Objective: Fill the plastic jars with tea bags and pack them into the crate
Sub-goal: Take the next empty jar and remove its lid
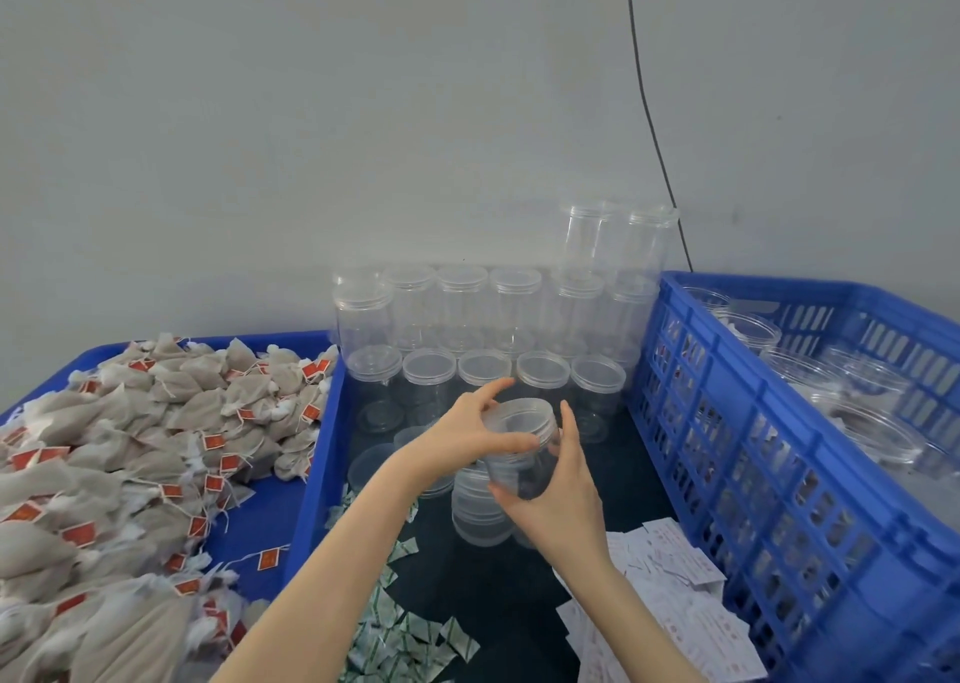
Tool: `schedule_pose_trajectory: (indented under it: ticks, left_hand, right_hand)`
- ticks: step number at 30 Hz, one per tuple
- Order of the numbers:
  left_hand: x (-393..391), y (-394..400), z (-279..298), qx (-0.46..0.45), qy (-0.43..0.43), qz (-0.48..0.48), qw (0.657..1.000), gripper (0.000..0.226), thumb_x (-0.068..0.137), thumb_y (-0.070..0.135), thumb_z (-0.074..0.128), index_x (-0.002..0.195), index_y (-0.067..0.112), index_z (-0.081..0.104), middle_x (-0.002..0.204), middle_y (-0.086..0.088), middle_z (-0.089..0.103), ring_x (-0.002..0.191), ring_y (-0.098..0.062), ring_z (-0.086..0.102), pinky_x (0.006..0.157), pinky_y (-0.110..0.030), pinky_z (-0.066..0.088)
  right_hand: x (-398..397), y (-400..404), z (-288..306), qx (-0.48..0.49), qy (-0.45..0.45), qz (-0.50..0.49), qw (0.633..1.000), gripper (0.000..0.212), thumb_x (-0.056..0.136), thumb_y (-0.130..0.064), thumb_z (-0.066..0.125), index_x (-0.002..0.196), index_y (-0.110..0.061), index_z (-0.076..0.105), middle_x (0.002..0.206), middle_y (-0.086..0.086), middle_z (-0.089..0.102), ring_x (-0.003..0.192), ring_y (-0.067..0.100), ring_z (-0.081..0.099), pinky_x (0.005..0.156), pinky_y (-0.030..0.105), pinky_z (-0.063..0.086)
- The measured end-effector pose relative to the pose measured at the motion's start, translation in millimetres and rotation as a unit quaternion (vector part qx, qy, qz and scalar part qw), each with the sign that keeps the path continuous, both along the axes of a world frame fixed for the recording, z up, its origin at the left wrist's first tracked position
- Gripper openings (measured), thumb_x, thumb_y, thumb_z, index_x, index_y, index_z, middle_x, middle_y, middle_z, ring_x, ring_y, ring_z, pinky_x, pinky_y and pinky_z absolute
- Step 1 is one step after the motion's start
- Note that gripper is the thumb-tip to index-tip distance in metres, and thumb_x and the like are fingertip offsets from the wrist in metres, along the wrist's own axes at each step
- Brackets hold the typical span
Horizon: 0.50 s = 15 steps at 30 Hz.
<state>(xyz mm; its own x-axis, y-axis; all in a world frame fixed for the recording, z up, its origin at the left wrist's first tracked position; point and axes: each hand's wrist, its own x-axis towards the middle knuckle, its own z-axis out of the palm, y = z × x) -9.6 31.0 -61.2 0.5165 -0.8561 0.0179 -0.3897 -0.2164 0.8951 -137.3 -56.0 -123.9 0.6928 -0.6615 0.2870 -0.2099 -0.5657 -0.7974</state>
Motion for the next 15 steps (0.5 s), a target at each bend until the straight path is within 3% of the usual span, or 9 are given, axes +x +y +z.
schedule_pose_trajectory:
  ticks: [2,5,7,9,12,15]
  left_hand:
    - [-5.7,-4.5,-2.9,0.036,-0.045,0.054,0.997,0.098,0.053,0.072,0.067,0.141,0.041,0.035,0.131,-0.001,0.034,0.125,-0.017,0.036,0.1,-0.031,0.037]
    - [-12.5,-9.1,-2.3,0.067,-0.085,0.094,0.99,0.101,0.049,0.079,0.058,0.139,0.04,0.033,0.125,0.003,0.028,0.131,-0.021,0.025,0.106,-0.04,0.031]
    - [-9.9,-6.2,-1.4,0.066,-0.08,0.033,0.994,0.101,0.059,0.07,0.066,0.145,0.042,0.021,0.141,0.006,0.019,0.138,-0.02,0.016,0.11,-0.042,0.028]
    - [-3.2,1.4,-0.5,0.046,-0.02,-0.061,0.997,0.1,0.071,0.047,0.076,0.148,0.046,0.011,0.153,0.015,0.009,0.141,-0.011,0.016,0.11,-0.033,0.03]
    - [6.6,6.2,-0.2,0.011,0.022,-0.097,0.995,0.089,0.076,0.02,0.077,0.144,0.044,0.025,0.146,0.02,0.031,0.124,0.011,0.039,0.089,-0.009,0.041]
    - [4.6,0.6,-0.8,0.017,0.007,-0.021,1.0,0.084,0.072,0.039,0.079,0.142,0.038,0.033,0.148,0.008,0.033,0.129,-0.008,0.04,0.096,-0.023,0.04]
  right_hand:
    - [1.9,2.1,-0.7,-0.017,0.0,-0.002,1.0,0.112,0.068,-0.053,0.079,0.149,-0.046,0.002,0.154,-0.011,0.034,0.137,0.009,0.039,0.101,0.031,0.042]
    - [3.8,3.1,-2.3,-0.033,-0.006,-0.011,0.999,0.106,0.069,-0.047,0.081,0.149,-0.041,0.012,0.15,-0.011,0.038,0.134,0.009,0.042,0.1,0.03,0.043]
    - [3.6,1.4,-3.4,-0.028,-0.01,-0.011,1.0,0.107,0.068,-0.047,0.082,0.149,-0.041,0.013,0.151,-0.012,0.036,0.134,0.01,0.042,0.098,0.028,0.042]
    - [2.5,-0.8,-4.0,-0.015,-0.011,-0.008,1.0,0.109,0.067,-0.049,0.081,0.149,-0.045,0.01,0.154,-0.014,0.031,0.136,0.01,0.04,0.098,0.027,0.041]
    - [-0.5,-1.2,-3.1,-0.004,-0.01,-0.001,1.0,0.111,0.064,-0.056,0.077,0.143,-0.059,-0.001,0.155,-0.016,0.029,0.137,0.009,0.039,0.093,0.027,0.04]
    - [-1.8,1.0,-3.2,0.0,0.004,0.007,1.0,0.117,0.062,-0.061,0.075,0.141,-0.06,-0.011,0.156,-0.011,0.031,0.138,0.011,0.039,0.096,0.032,0.043]
